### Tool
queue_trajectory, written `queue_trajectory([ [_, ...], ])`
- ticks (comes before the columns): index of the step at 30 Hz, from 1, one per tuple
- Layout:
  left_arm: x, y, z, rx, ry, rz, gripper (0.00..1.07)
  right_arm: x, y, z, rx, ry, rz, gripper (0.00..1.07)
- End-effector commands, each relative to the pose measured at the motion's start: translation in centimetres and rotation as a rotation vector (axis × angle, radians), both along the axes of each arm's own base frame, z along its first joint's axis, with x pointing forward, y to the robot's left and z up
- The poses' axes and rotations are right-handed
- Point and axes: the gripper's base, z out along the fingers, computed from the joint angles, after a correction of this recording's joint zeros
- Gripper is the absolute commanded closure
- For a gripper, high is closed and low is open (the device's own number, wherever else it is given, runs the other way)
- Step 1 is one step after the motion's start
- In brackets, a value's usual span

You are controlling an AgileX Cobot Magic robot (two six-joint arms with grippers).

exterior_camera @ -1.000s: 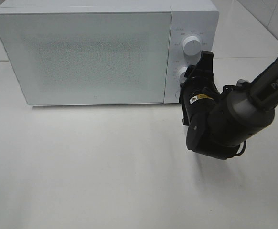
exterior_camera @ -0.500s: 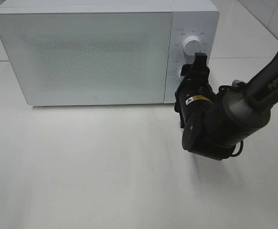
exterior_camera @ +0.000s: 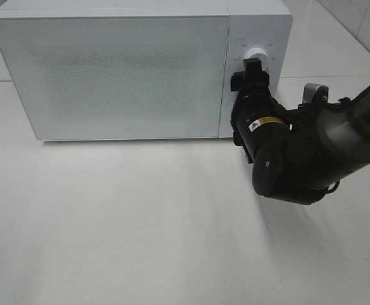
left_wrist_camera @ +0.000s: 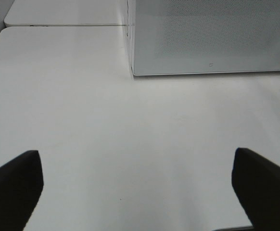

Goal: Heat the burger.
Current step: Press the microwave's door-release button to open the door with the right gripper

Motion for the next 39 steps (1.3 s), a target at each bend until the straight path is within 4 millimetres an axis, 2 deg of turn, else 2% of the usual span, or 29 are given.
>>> queue_trajectory([
  [1, -0.2, 0.0, -0.1, -0.004, -0.013, 0.004, 0.07, -0.5, -0.3, 1.1, -0.068, 0.035, 0.052, 0.32],
  [5, -0.2, 0.0, -0.1, -0.004, -0.013, 0.004, 0.07, -1.2, -0.3, 1.3, -0.111, 0.102, 0.105, 0.32],
  [8, -0.2, 0.0, -0.1, -0.004, -0.013, 0.004, 0.07, -1.7, -0.2, 2.0, -0.214, 0.142, 0.183, 0.32],
  [10, -0.2, 0.0, -0.1, -0.004, -0.013, 0.004, 0.07, -2.5, 0.1, 3.1, -0.425, 0.188, 0.339, 0.32],
  [11, -0.2, 0.0, -0.1, -0.004, -0.013, 0.004, 0.07, -2.5, 0.1, 3.1, -0.425, 0.188, 0.339, 0.32],
  [13, -0.2, 0.0, -0.1, -0.004, -0.013, 0.004, 0.07, -3.1, 0.1, 4.0, -0.596, 0.202, 0.47, 0.32],
  [14, -0.2, 0.0, -0.1, -0.004, -0.013, 0.004, 0.07, -3.1, 0.1, 4.0, -0.596, 0.202, 0.47, 0.32],
  [15, -0.2, 0.0, -0.1, -0.004, -0.013, 0.004, 0.07, -3.4, -0.1, 4.6, -0.693, 0.202, 0.557, 0.32],
  [17, -0.2, 0.0, -0.1, -0.004, -0.013, 0.004, 0.07, -3.5, -0.2, 4.9, -0.741, 0.202, 0.606, 0.32],
  [18, -0.2, 0.0, -0.1, -0.004, -0.013, 0.004, 0.07, -3.8, -0.6, 5.4, -0.827, 0.201, 0.695, 0.32],
  [23, -0.2, 0.0, -0.1, -0.004, -0.013, 0.004, 0.07, -4.3, -1.7, 6.4, -0.92, 0.227, 0.825, 0.32],
  [26, -0.2, 0.0, -0.1, -0.004, -0.013, 0.004, 0.07, -5.0, -2.5, 7.6, -0.996, 0.228, 0.896, 0.32],
  [27, -0.2, 0.0, -0.1, -0.004, -0.013, 0.004, 0.07, -5.6, -3.1, 8.6, -1.039, 0.229, 0.931, 0.32],
  [28, -0.2, 0.0, -0.1, -0.004, -0.013, 0.004, 0.07, -5.6, -3.1, 8.6, -1.039, 0.229, 0.931, 0.32],
  [29, -0.2, 0.0, -0.1, -0.004, -0.013, 0.004, 0.07, -6.0, -3.3, 8.9, -1.063, 0.235, 0.955, 0.32],
  [30, -0.2, 0.0, -0.1, -0.004, -0.013, 0.004, 0.07, -6.8, -3.8, 10.1, -1.114, 0.223, 0.982, 0.32],
  [31, -0.2, 0.0, -0.1, -0.004, -0.013, 0.004, 0.07, -6.8, -3.8, 10.1, -1.114, 0.223, 0.982, 0.32],
  [33, -0.2, 0.0, -0.1, -0.004, -0.013, 0.004, 0.07, -8.2, -4.3, 11.9, -1.123, 0.214, 0.996, 0.32],
  [34, -0.2, 0.0, -0.1, -0.004, -0.013, 0.004, 0.07, -8.2, -4.3, 11.9, -1.123, 0.214, 0.996, 0.32],
  [35, -0.2, 0.0, -0.1, -0.004, -0.013, 0.004, 0.07, -9.2, -4.7, 13.0, -1.123, 0.216, 1.006, 0.32],
  [37, -0.2, 0.0, -0.1, -0.004, -0.013, 0.004, 0.07, -9.7, -5.0, 13.6, -1.131, 0.213, 1.012, 0.32],
  [39, -0.2, 0.0, -0.1, -0.004, -0.013, 0.004, 0.07, -11.2, -5.9, 15.0, -1.167, 0.211, 1.024, 0.32],
])
